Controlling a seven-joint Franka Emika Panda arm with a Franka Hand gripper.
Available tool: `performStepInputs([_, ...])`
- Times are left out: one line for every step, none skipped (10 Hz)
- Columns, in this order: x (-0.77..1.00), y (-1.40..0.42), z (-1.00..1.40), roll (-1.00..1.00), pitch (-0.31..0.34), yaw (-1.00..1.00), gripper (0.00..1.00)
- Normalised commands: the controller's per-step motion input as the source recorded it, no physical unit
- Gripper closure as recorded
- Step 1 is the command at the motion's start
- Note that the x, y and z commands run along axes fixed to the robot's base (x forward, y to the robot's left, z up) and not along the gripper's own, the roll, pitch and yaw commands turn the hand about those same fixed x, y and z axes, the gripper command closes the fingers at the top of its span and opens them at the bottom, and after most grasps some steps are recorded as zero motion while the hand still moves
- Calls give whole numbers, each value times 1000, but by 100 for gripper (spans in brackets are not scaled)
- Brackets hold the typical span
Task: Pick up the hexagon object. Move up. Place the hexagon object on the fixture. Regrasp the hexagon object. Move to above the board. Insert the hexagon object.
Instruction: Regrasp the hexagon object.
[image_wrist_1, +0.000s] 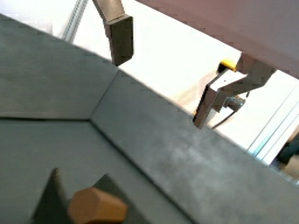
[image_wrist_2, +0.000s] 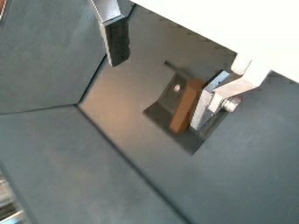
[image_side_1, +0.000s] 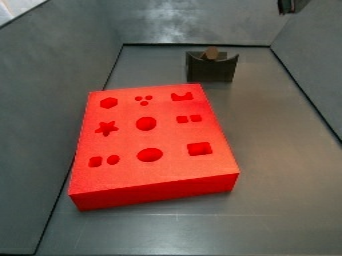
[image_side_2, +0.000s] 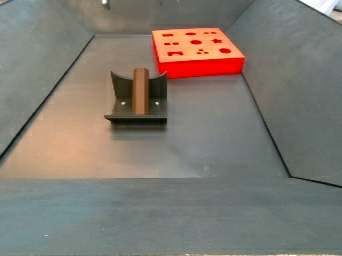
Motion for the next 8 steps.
performStepInputs([94,-41,-15,409,147,135,0])
performStepInputs([89,-24,-3,223,122,159,0])
performStepInputs([33,77,-1000,130,4,248,0])
performStepInputs([35,75,-1000,110,-30,240,0])
performStepInputs([45,71,-1000,103,-61,218,0])
performStepInputs([57,65,-1000,88,-114,164,0])
performStepInputs([66,62,-1000,78,-149,111,0])
performStepInputs([72,59,-1000,72,-163,70,0])
